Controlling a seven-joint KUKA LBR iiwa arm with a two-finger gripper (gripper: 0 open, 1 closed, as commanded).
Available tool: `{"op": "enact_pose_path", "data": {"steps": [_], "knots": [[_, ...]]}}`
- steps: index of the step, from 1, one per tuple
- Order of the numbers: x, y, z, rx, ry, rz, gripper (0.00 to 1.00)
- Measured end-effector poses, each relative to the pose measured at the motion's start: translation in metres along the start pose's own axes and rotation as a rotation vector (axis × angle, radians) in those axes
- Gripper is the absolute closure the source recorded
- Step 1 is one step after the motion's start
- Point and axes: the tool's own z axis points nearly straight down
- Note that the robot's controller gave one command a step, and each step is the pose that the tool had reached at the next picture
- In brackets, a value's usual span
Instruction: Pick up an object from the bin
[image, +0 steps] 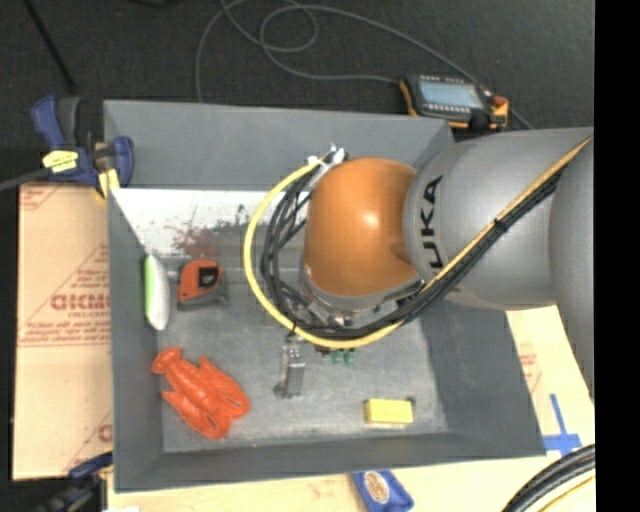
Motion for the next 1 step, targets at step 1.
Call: {"op": "enact_pose_path", "data": {"steps": [1], "knots": [[-0.0018,-0.0006,-0.0044,-0.001,-0.008,0.004,0.00]]}}
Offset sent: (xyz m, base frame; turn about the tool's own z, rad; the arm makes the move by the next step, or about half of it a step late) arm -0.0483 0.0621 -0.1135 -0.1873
